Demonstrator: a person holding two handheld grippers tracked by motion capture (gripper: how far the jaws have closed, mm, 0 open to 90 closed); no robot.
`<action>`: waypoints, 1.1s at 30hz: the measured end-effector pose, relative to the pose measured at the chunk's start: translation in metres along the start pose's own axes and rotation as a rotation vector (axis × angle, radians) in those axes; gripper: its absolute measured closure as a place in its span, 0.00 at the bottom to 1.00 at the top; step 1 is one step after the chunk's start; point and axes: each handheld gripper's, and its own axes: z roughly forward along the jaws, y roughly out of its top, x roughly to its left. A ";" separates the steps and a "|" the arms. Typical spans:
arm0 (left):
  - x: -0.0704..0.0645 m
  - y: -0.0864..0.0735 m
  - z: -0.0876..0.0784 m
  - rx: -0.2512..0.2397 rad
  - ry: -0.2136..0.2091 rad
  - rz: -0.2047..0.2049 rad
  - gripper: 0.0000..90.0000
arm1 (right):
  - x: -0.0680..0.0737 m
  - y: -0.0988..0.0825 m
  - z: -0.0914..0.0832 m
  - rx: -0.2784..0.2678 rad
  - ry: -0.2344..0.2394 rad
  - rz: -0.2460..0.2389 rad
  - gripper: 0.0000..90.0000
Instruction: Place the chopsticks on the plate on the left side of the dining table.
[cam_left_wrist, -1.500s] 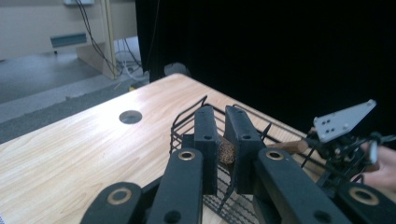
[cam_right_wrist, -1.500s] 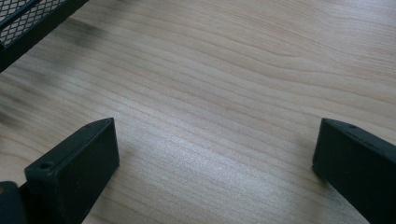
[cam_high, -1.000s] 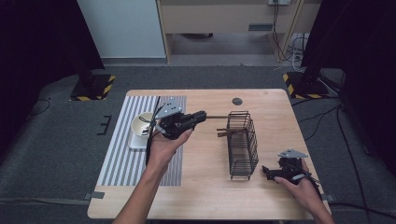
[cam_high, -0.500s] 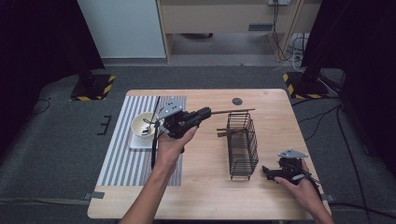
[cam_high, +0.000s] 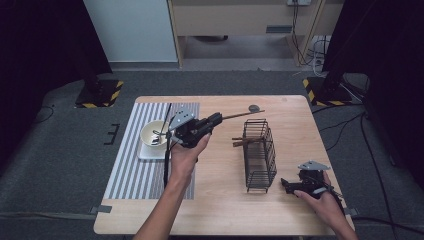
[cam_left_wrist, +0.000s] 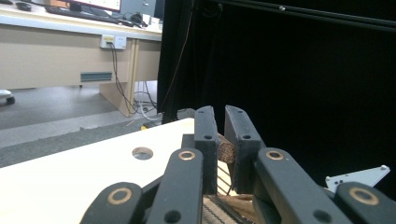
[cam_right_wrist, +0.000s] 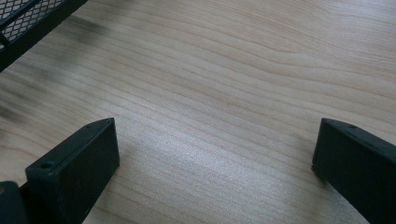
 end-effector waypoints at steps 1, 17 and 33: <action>0.001 -0.001 -0.001 0.002 0.006 0.003 0.93 | 0.000 0.000 0.000 -0.002 -0.001 -0.001 0.00; 0.041 -0.012 -0.028 -0.017 0.114 -0.044 0.93 | -0.001 0.001 0.001 -0.001 0.003 -0.002 0.00; 0.069 -0.027 -0.048 -0.012 0.185 -0.080 0.93 | -0.001 0.002 0.002 -0.001 0.006 -0.002 0.00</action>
